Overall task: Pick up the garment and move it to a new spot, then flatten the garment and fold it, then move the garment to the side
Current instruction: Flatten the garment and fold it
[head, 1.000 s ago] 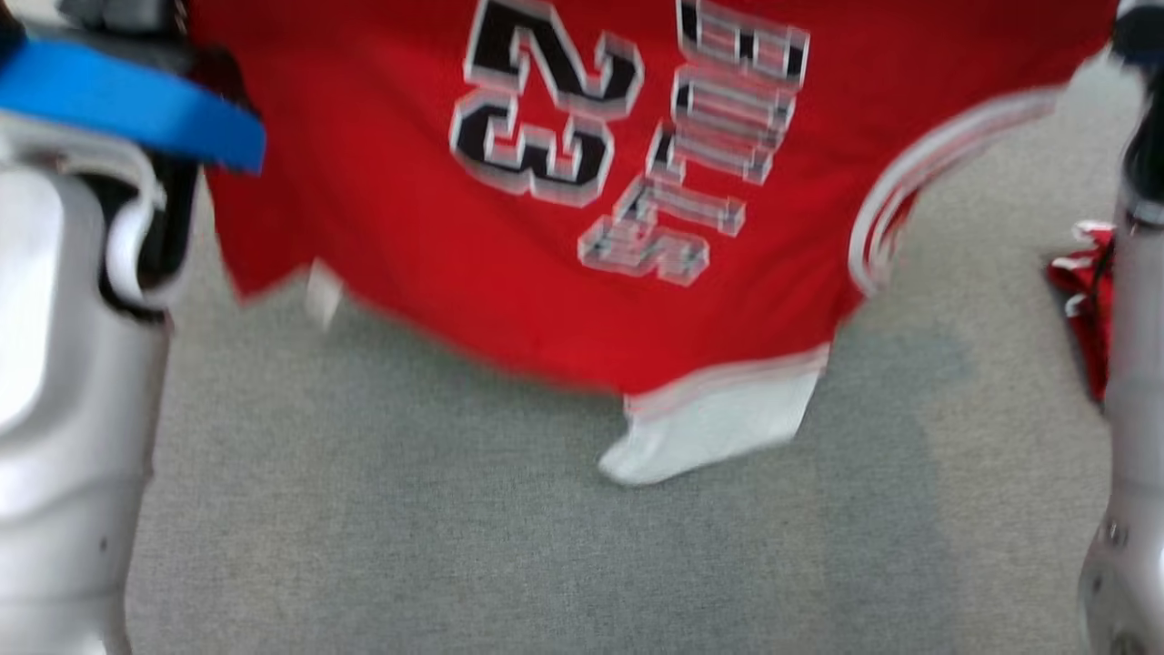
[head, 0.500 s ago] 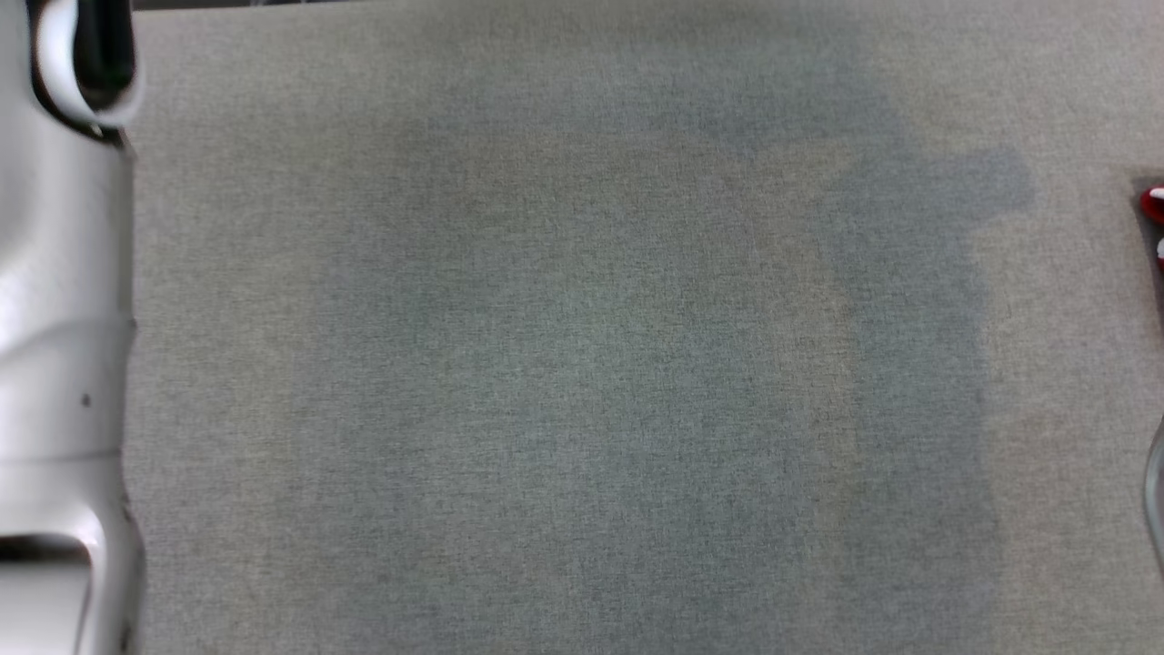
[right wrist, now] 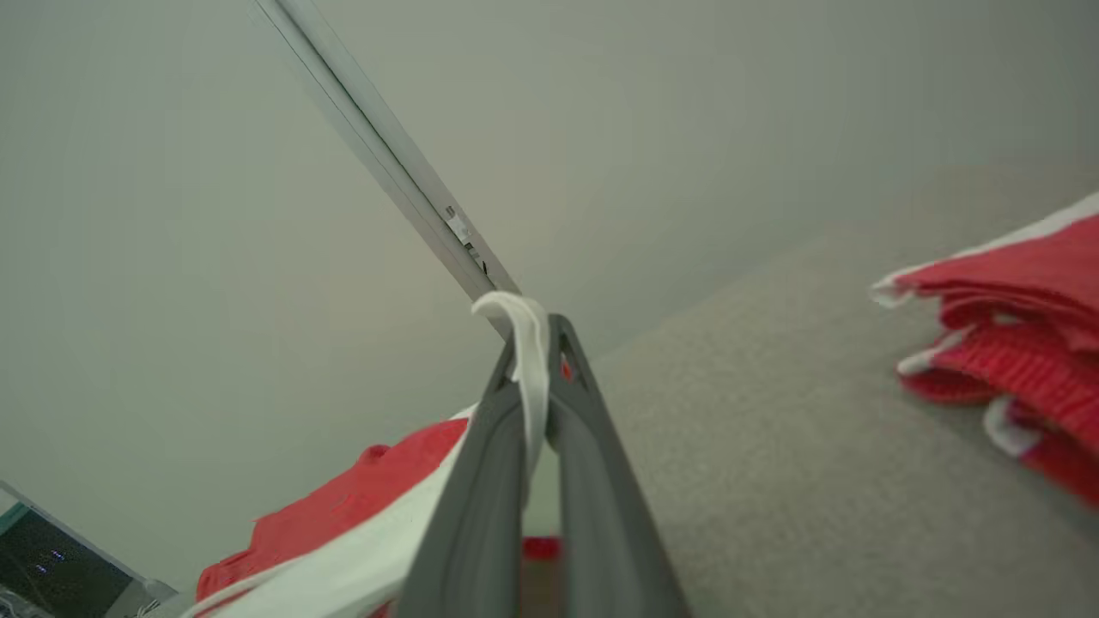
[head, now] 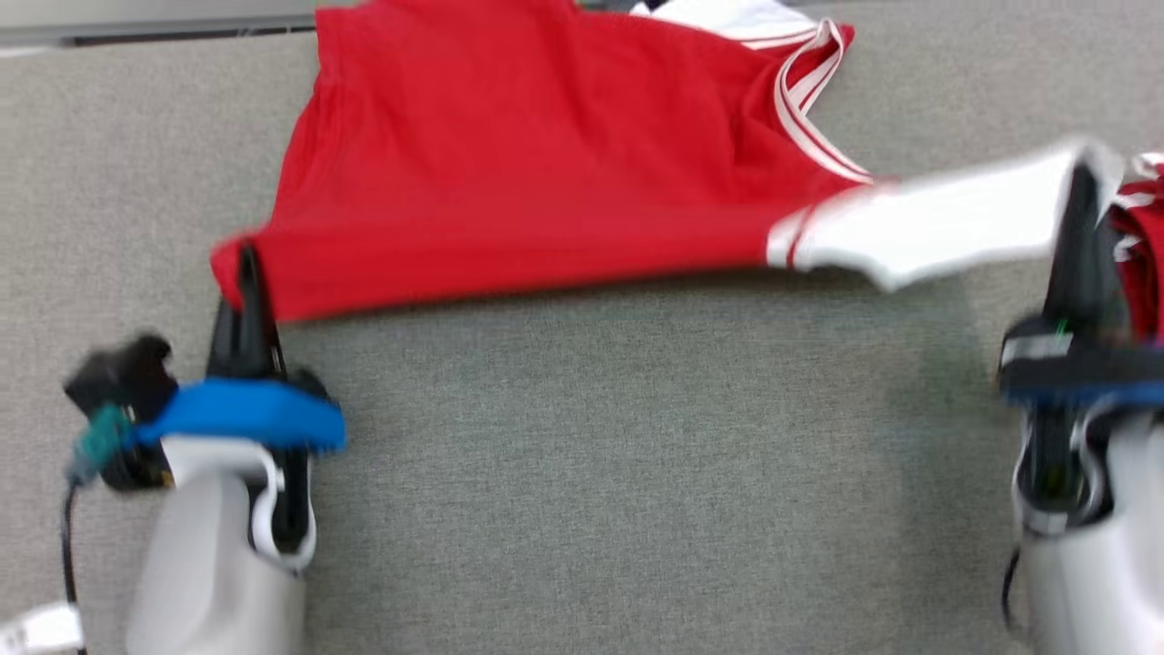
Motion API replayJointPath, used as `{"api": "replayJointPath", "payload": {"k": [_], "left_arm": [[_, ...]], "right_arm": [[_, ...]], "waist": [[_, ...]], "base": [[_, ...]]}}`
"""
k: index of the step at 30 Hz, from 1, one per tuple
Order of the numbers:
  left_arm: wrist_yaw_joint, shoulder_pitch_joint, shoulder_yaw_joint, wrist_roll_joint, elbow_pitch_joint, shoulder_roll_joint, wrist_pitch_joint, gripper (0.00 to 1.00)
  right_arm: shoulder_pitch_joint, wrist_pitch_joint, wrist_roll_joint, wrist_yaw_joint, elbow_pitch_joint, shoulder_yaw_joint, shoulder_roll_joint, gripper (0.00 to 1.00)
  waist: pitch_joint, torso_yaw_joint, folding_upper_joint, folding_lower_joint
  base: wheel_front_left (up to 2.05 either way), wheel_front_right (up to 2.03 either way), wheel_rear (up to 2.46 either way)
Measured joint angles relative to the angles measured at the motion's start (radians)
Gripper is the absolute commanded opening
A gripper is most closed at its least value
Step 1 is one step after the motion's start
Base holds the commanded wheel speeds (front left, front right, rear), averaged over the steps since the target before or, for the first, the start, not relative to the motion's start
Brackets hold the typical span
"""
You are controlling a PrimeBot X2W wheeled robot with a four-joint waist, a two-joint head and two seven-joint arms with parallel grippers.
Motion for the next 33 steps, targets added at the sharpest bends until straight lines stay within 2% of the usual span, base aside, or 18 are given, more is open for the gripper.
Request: {"api": "replayJointPath", "payload": {"k": [5,13,21,28,33], "left_arm": [[-0.003,0.166,0.031,0.0,-0.036,-0.021,0.0,0.0],[-0.003,0.38,-0.065,-0.048,-0.077,-0.022,0.0,0.0],[-0.003,0.547,-0.078,-0.072,-0.093,-0.024,0.0,0.0],[-0.003,0.606,-0.082,-0.08,-0.128,-0.025,0.0,0.0],[-0.002,0.583,-0.097,-0.102,-0.147,-0.023,0.0,0.0]], "right_arm": [[0.202,0.0,0.017,0.0,-0.007,-0.026,0.034,0.0],[0.408,0.001,0.022,0.0,0.012,-0.05,0.051,0.0],[0.577,0.001,0.032,0.0,0.012,-0.044,0.055,0.0],[0.626,0.001,0.062,0.0,-0.005,-0.047,0.056,0.0],[0.573,0.0,0.114,0.0,-0.016,-0.012,0.055,0.0]], "waist": [[-0.058,-0.003,0.0,-0.0001],[-0.19,0.007,0.0,-0.0003],[-0.3,0.015,0.0,-0.0002],[-0.327,0.021,0.0,-0.0001],[-0.315,0.026,0.0,0.0001]], "base": [[0.0,0.0,0.0],[0.0,0.0,0.0],[0.0,0.0,0.0],[0.0,0.0,0.0],[0.0,0.0,0.0]]}}
